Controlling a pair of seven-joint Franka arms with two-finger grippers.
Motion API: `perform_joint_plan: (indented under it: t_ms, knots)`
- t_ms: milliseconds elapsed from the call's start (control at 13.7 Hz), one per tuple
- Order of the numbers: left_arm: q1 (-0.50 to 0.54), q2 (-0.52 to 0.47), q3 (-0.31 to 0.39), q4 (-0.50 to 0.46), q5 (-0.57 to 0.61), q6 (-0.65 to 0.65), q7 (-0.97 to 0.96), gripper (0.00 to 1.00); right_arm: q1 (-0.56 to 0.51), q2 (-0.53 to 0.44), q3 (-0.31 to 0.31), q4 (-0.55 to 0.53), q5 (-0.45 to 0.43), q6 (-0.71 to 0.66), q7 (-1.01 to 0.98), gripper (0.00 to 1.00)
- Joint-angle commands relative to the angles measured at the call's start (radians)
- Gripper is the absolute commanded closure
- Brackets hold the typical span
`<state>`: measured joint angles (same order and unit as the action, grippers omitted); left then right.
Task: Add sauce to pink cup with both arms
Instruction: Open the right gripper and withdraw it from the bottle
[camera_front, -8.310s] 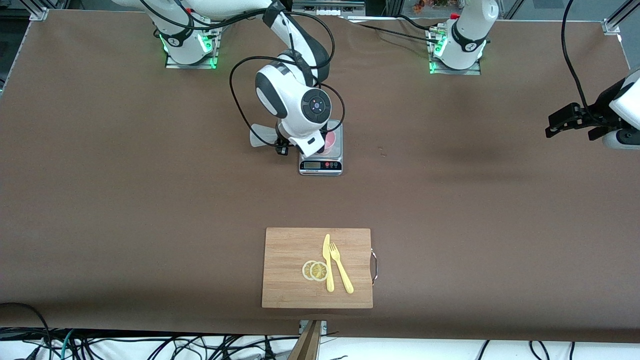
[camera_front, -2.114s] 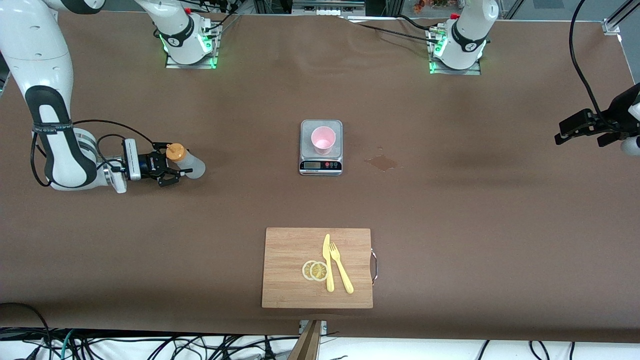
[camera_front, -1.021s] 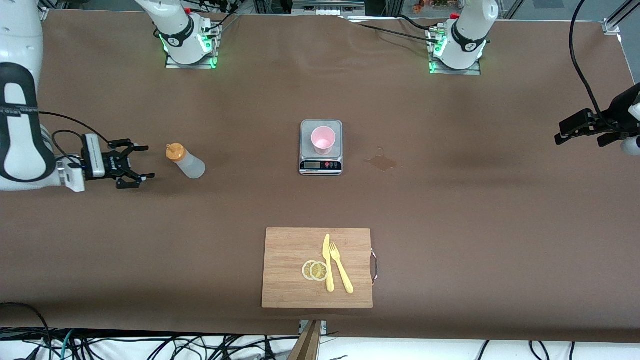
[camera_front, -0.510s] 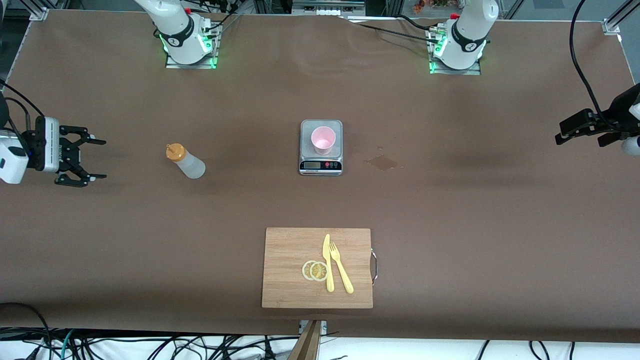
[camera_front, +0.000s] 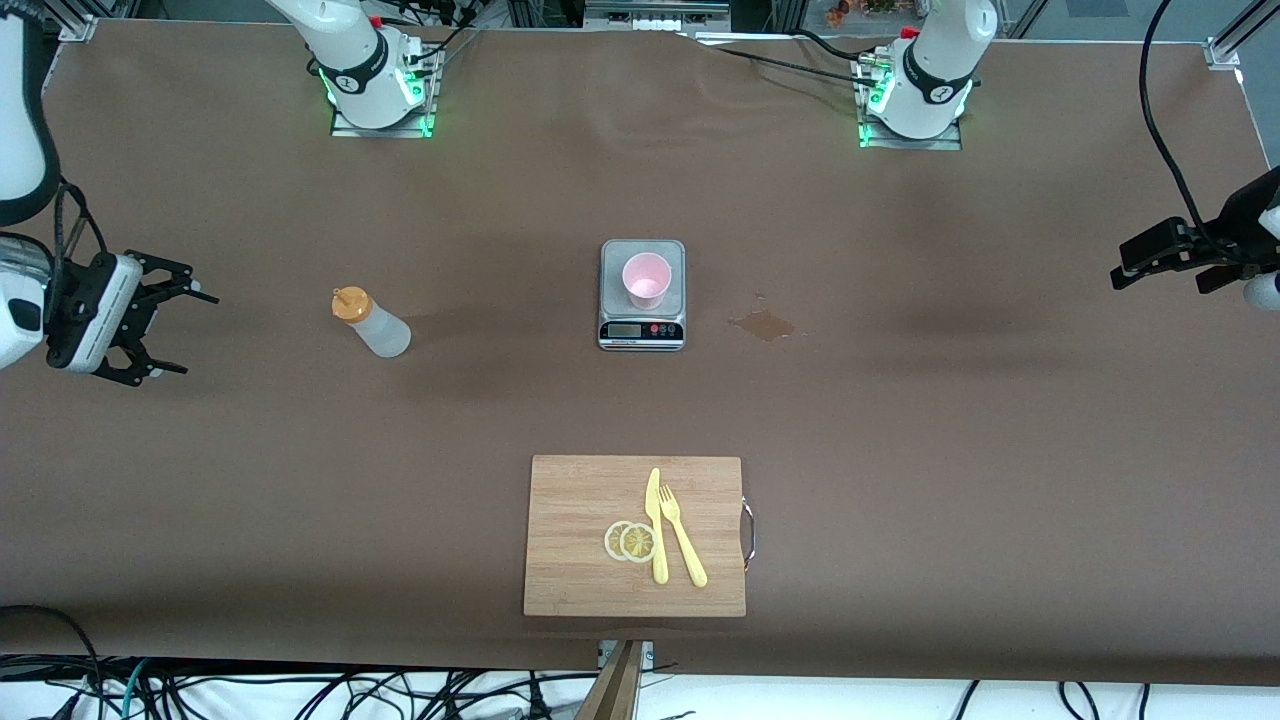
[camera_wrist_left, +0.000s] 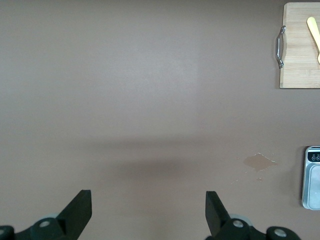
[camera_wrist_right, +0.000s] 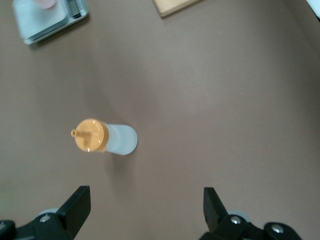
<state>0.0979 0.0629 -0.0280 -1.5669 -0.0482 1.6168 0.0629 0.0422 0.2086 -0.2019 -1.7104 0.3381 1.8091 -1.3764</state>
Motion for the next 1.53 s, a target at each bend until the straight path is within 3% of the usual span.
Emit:
perform_joint_plan:
  t_ms: [0,219,656,948,1458]
  knots:
    - [0.009,0.011,-0.006,0.03,-0.025,-0.021,0.006,0.0,0.05,-0.093,0.003,-0.049,-0.092,0.039,0.253,0.0]
    - [0.009,0.012,-0.006,0.03,-0.025,-0.021,0.006,0.0,0.053,-0.123,0.012,-0.049,-0.123,0.032,0.422,0.0]
    - [0.009,0.011,-0.006,0.03,-0.025,-0.021,0.006,0.0,0.051,-0.208,0.113,-0.041,-0.322,-0.031,0.928,0.0]
    - [0.009,0.011,-0.004,0.03,-0.025,-0.021,0.006,0.0,0.051,-0.235,0.119,-0.029,-0.329,-0.094,1.074,0.0]
    - [0.009,0.011,-0.004,0.03,-0.025,-0.021,0.008,0.0,0.05,-0.236,0.116,-0.006,-0.323,-0.152,1.162,0.0]
